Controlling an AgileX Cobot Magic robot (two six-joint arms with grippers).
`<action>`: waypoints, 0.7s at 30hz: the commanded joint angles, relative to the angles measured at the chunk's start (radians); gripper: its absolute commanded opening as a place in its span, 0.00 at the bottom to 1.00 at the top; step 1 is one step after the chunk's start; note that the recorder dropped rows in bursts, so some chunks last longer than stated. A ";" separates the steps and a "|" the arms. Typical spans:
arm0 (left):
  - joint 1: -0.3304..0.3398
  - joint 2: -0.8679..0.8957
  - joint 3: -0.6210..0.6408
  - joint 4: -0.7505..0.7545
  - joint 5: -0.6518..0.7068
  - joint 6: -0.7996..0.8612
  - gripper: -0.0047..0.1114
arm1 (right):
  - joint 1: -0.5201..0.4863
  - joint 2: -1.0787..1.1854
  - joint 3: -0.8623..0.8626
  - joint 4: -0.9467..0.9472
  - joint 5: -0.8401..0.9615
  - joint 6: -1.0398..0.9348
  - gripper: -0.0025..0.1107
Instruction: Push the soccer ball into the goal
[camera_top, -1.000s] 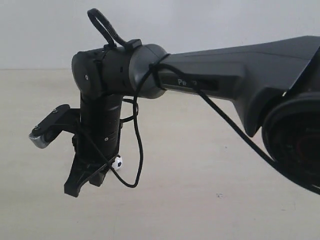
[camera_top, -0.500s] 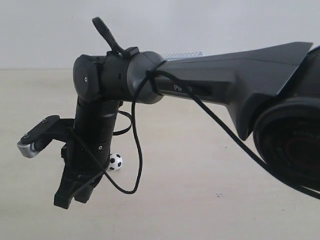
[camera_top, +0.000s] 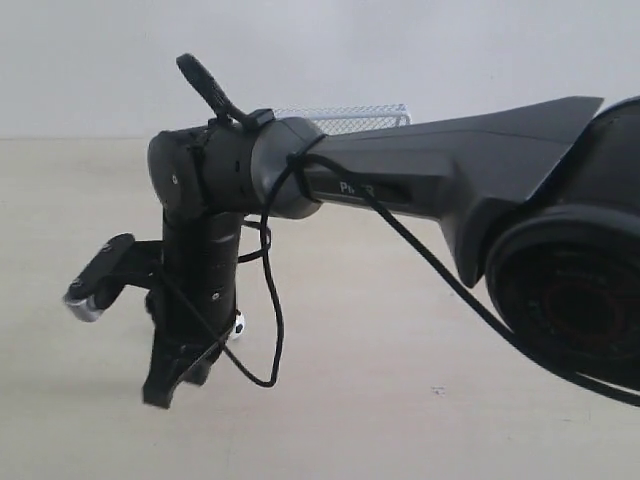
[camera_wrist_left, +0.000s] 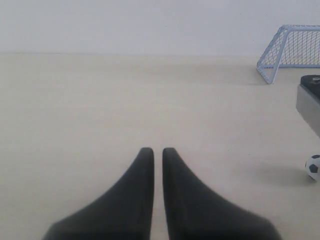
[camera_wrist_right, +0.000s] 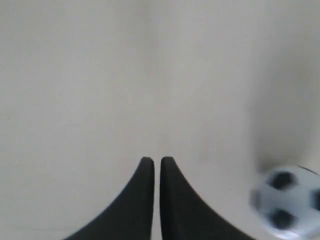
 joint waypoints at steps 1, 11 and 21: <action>0.002 -0.002 -0.003 -0.001 0.000 -0.005 0.09 | -0.104 0.051 -0.076 -0.466 -0.076 0.430 0.02; 0.002 -0.002 -0.003 -0.001 0.000 -0.005 0.09 | -0.023 -0.181 0.005 -0.568 -0.029 0.452 0.02; 0.002 -0.002 -0.003 -0.001 0.000 -0.005 0.09 | 0.015 -0.370 0.204 -0.564 0.001 0.485 0.02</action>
